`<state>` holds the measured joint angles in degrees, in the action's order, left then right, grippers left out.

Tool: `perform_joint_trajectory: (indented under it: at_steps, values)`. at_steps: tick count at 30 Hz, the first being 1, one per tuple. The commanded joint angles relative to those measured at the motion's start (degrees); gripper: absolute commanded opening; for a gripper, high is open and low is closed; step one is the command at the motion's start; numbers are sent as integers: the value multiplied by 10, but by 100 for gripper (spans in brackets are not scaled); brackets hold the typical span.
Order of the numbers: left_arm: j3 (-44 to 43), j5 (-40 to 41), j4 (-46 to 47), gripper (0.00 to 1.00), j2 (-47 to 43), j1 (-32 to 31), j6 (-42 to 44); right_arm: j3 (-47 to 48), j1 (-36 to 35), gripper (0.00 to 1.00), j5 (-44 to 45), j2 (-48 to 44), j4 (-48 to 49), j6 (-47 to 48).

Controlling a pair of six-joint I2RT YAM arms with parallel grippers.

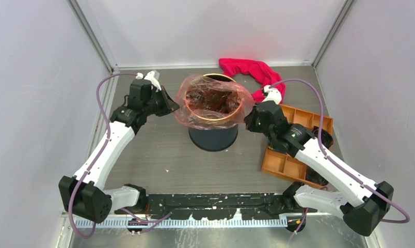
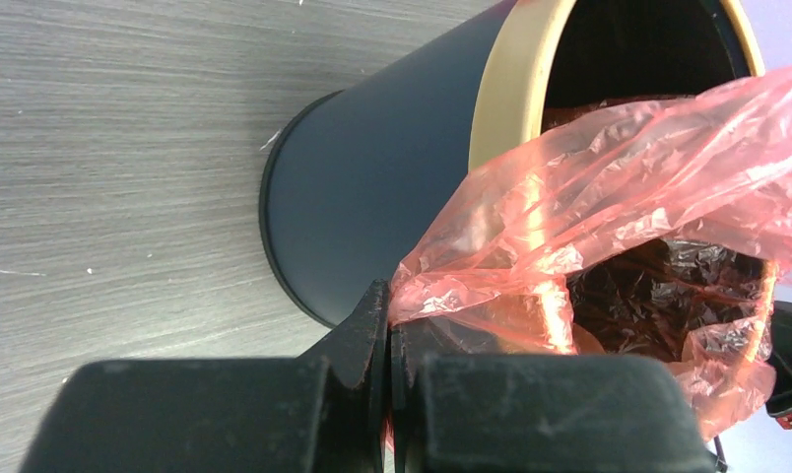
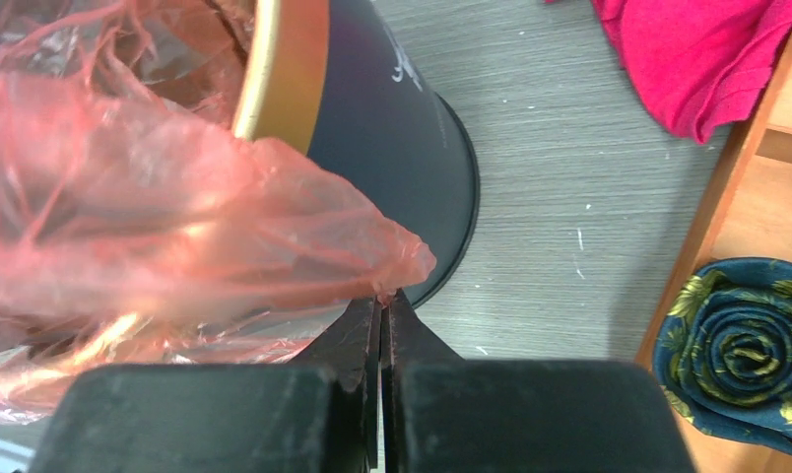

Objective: Put the trash bags into the trash bin

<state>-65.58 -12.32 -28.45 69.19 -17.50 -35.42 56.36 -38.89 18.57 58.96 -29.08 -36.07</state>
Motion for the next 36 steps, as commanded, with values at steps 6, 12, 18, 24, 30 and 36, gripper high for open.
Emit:
perform_joint_trajectory:
  at_steps: [6,12,18,24,30,36]
  values:
    - [-47,2,55,0,36,4,-6,56,2,15,31,20,-19,34]
    - [-72,0,49,2,46,4,3,74,2,58,-13,-7,-32,90]
    - [-79,-3,47,21,47,4,7,95,2,77,-29,-17,-56,138]
    - [-94,0,37,45,44,4,25,129,2,89,3,-19,-63,139]
    - [-119,-15,48,53,39,4,59,178,21,89,13,8,-72,137]
    - [-134,-34,41,59,40,4,100,207,72,86,-46,39,-64,141]
